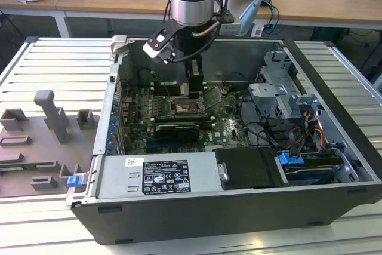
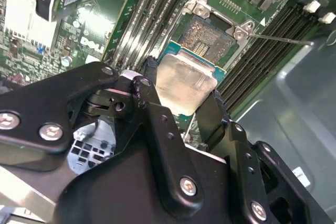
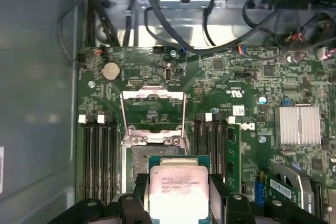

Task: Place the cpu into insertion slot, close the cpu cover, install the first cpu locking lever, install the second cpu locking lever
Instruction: 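Place the cpu into insertion slot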

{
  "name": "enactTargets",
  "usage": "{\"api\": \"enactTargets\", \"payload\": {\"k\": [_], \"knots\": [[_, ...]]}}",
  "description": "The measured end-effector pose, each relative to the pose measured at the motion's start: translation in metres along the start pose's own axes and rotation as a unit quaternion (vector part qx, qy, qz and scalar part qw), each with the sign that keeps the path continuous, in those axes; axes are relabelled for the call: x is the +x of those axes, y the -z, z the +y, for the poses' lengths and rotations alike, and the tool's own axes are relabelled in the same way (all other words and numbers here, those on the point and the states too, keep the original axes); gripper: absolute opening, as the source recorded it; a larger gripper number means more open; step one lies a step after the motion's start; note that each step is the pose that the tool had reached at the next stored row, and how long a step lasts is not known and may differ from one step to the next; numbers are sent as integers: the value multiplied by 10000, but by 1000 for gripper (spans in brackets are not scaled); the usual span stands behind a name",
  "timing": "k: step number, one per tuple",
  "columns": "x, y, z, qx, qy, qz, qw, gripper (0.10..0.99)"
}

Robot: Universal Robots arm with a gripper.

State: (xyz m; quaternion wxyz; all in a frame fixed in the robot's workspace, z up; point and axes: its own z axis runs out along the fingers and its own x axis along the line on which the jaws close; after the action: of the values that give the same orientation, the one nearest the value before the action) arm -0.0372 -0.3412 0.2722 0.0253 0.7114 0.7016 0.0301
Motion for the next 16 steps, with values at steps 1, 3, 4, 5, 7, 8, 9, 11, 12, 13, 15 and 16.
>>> {"api": "enactTargets", "payload": {"k": [1, 3, 4, 5, 7, 8, 9, 11, 12, 13, 15, 16], "knots": [[0, -8, 0, -2, -3, -33, 10000, 541], [6, -47, 2, -2, -3, -33, 10000, 541], [13, -80, -1, -2, -3, -28, 10000, 541], [19, -112, -3, -2, -2, -27, 10000, 541], [38, -158, -7, -2, 65, -22, 10000, 541], [41, -177, -8, -1, 152, -15, 9999, 541], [51, -207, -12, -1, 250, -7, 9997, 541], [67, -252, -15, -1, 278, -5, 9996, 541], [82, -288, -28, -2, 279, -5, 9996, 541], [93, -320, -59, -3, 279, -5, 9996, 541], [127, -378, -76, -2, 279, -6, 9996, 541], [148, -398, -78, -3, 277, -5, 9996, 541]]}}
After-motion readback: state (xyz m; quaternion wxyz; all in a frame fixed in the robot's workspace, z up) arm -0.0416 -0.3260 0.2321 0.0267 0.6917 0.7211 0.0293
